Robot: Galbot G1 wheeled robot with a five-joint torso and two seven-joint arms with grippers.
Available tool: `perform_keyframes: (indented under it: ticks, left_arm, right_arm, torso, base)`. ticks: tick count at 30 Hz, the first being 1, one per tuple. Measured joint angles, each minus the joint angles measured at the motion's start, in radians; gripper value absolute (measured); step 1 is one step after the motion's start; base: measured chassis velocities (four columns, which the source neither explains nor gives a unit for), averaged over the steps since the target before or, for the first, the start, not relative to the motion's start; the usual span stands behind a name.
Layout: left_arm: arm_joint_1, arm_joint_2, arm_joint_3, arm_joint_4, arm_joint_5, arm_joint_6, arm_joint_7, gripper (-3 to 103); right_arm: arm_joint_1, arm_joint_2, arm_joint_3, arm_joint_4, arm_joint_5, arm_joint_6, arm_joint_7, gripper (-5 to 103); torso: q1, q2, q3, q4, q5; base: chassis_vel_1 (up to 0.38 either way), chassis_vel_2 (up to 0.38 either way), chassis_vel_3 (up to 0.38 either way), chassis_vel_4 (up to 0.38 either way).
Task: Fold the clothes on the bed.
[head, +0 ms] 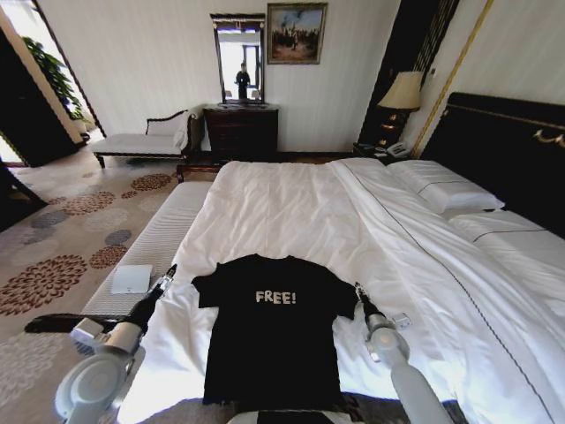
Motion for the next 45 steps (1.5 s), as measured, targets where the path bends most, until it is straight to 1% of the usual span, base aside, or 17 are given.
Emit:
perform_keyframes:
  ticks: [1,2,3,6,7,9,11,15,17,19,27,28,31,32,34,39,45]
  left_arm:
    - [-0.003,0.002,0.003,0.002,0.001,0.0,0.0,100]
    - [-0.005,0.003,0.005,0.004,0.001,0.0,0.0,100]
    - [-0.005,0.003,0.005,0.004,0.001,0.0,0.0,100]
    - [-0.011,0.013,0.012,0.015,0.002,-0.001,0.0,100]
    - [-0.011,0.013,0.012,0.015,0.002,-0.001,0.0,100]
    - [-0.013,0.021,0.016,0.025,0.002,-0.001,0.0,100]
    - [-0.014,0.022,0.017,0.027,0.002,-0.001,0.0,100]
    - [-0.023,0.031,0.027,0.034,0.002,-0.002,-0.006,100]
    - [-0.024,0.031,0.028,0.035,0.002,-0.002,-0.008,100]
    - [-0.03,0.031,0.034,0.036,0.002,-0.002,-0.014,100]
    - [-0.024,0.027,0.041,0.037,0.012,-0.002,-0.016,100]
    - [-0.021,0.026,0.039,0.037,0.012,-0.003,-0.017,100]
    - [-0.016,0.021,0.036,0.033,0.015,-0.003,-0.018,100]
    - [-0.016,0.021,0.036,0.033,0.015,-0.003,-0.018,100]
    - [-0.01,0.014,0.036,0.034,0.025,-0.004,-0.018,100]
    - [0.007,0.004,0.034,0.031,0.038,-0.007,-0.017,100]
    - [0.017,-0.001,0.026,0.031,0.044,-0.01,-0.017,100]
  right_arm:
    - [0.0,0.002,0.0,-0.003,-0.003,0.001,0.0,60]
    - [0.001,0.004,0.0,-0.005,-0.006,0.001,0.0,54]
    - [0.001,0.004,0.0,-0.005,-0.006,0.001,0.0,54]
    - [0.005,0.009,0.0,-0.018,-0.019,0.004,0.0,37]
    - [0.005,0.009,0.0,-0.018,-0.019,0.004,0.0,37]
    - [0.006,0.013,-0.001,-0.027,-0.032,0.008,-0.002,26]
    - [0.006,0.014,-0.001,-0.028,-0.033,0.009,-0.002,26]
    - [0.007,0.018,-0.001,-0.031,-0.045,0.013,-0.003,5]
    - [0.007,0.018,-0.001,-0.031,-0.047,0.014,-0.003,5]
    - [0.01,0.019,0.0,-0.031,-0.052,0.016,-0.002,1]
    - [0.014,0.016,0.008,-0.008,-0.059,0.048,0.004,0]
    - [0.005,0.014,0.012,0.027,-0.061,0.062,0.0,0]
    - [-0.021,0.015,0.009,0.102,-0.069,0.068,-0.022,0]
    - [-0.021,0.015,0.009,0.102,-0.069,0.068,-0.022,0]
    - [-0.033,0.028,-0.005,0.131,-0.093,0.069,-0.039,0]
    - [-0.013,0.059,-0.037,0.137,-0.113,0.077,-0.057,0]
    - [0.01,0.071,-0.074,0.13,-0.132,0.085,-0.073,0]
  torso:
    - [0.0,0.0,0.0,0.0,0.0]
    - [0.0,0.0,0.0,0.0,0.0001]
    - [0.0,0.0,0.0,0.0,0.0001]
    - [0.0,0.0,0.0,0.0,0.0]
    - [0.0,0.0,0.0,0.0,0.0]
    - [0.0,0.0,0.0,0.0001,0.0]
    - [0.0,0.0,0.0,0.0001,0.0001]
    - [0.0,0.0,0.0,0.0001,0.0001]
    - [0.0,0.0,0.0,0.0,0.0001]
    - [0.0,0.0,0.0,0.0,0.0001]
    - [0.0,0.0,0.0,0.0001,0.0003]
    - [0.0,0.0,0.0,0.0002,0.0001]
    - [0.0,0.0,0.0,0.0,-0.0001]
    - [0.0,0.0,0.0,0.0,-0.0001]
    - [0.0,0.0,0.0,-0.0001,0.0001]
    - [0.0,0.0,0.0,0.0001,0.0]
    - [0.0,0.0,0.0,0.0002,0.0001]
  base:
    - [0.0,0.0,0.0,0.0]
    - [0.0,0.0,0.0,0.0]
    - [0.0,0.0,0.0,0.0]
    - [0.0,0.0,0.0,0.0]
    - [0.0,0.0,0.0,0.0]
    - [0.0,0.0,0.0,0.0]
    - [0.0,0.0,0.0,0.0]
    - [0.0,0.0,0.0,0.0]
    - [0.0,0.0,0.0,0.0]
    - [0.0,0.0,0.0,0.0]
    - [0.0,0.0,0.0,0.0]
    - [0.0,0.0,0.0,0.0]
    - [0.0,0.0,0.0,0.0]
    - [0.0,0.0,0.0,0.0]
    - [0.0,0.0,0.0,0.0]
    - [0.0,0.0,0.0,0.0]
    - [0.0,0.0,0.0,0.0]
